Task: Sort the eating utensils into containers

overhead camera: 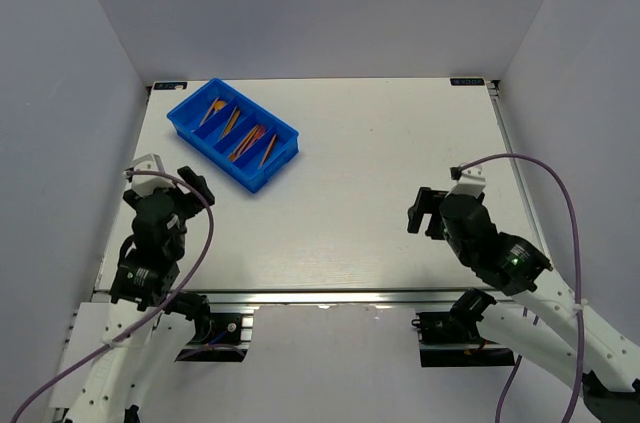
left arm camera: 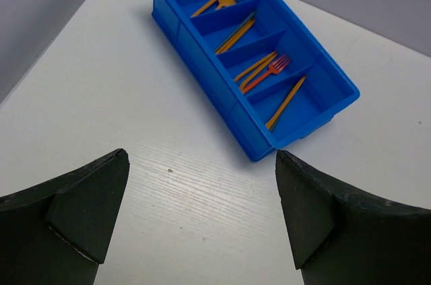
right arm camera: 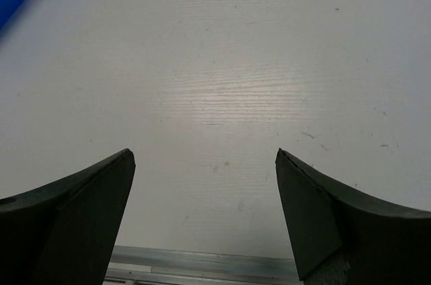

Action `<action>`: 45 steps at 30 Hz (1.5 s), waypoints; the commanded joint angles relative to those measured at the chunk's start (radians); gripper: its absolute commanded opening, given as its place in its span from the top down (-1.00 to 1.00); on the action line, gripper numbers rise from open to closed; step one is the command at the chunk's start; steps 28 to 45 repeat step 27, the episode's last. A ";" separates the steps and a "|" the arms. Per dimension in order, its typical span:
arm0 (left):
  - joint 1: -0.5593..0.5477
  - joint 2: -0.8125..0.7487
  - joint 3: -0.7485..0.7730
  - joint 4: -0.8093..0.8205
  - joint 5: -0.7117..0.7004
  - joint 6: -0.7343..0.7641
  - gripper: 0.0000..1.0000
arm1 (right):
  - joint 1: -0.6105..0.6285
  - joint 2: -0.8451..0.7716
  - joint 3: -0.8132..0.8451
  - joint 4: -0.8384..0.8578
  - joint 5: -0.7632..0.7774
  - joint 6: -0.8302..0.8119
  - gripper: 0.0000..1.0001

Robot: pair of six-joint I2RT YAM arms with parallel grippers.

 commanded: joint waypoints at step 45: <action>-0.002 -0.262 -0.019 0.015 -0.044 0.008 -0.96 | -0.002 -0.102 0.149 -0.065 -0.058 -0.036 -0.79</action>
